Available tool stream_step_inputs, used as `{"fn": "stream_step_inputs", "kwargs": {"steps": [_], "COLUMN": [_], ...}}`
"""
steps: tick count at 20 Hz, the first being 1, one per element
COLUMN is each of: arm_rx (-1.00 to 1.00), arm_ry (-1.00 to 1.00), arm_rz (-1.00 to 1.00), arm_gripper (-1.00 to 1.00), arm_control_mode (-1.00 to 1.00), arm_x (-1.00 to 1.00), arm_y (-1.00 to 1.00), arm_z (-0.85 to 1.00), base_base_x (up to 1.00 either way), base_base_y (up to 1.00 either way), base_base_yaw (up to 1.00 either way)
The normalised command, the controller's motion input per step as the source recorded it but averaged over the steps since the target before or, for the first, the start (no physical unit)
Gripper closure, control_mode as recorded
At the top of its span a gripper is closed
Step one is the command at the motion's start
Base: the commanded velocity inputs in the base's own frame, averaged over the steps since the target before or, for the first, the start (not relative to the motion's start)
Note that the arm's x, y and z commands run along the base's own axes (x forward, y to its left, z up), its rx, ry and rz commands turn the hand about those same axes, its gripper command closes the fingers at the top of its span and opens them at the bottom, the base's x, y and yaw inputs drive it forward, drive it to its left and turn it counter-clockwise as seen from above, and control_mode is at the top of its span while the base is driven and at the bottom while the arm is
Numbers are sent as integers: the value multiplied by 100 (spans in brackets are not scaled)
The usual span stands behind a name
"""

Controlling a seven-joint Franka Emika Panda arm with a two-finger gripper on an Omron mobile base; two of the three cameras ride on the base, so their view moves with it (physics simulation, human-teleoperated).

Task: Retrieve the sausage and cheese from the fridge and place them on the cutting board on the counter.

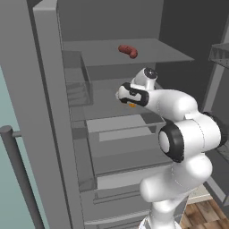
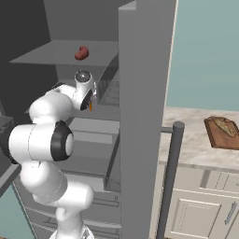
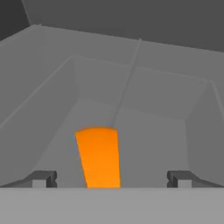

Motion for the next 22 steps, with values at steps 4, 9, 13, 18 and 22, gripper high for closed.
{"fn": "stream_step_inputs", "kwargs": {"steps": [4, 9, 13, 18, 22], "arm_rx": [0, 0, 0, 0, 0], "arm_ry": [0, 2, 5, 3, 0], "arm_rz": [0, 0, 0, 0, 0], "arm_gripper": [-100, -100, -100, -100, -100], "arm_control_mode": [-100, -100, -100, -100, -100], "arm_x": [53, 23, -1, -12, -6], "arm_y": [0, 0, 0, 0, 0], "arm_z": [0, -13, -25, -21, -14], "base_base_x": [0, 0, 0, 0, 0], "base_base_y": [0, 0, 0, 0, 0], "base_base_yaw": [0, 0, 0, 0, 0]}}
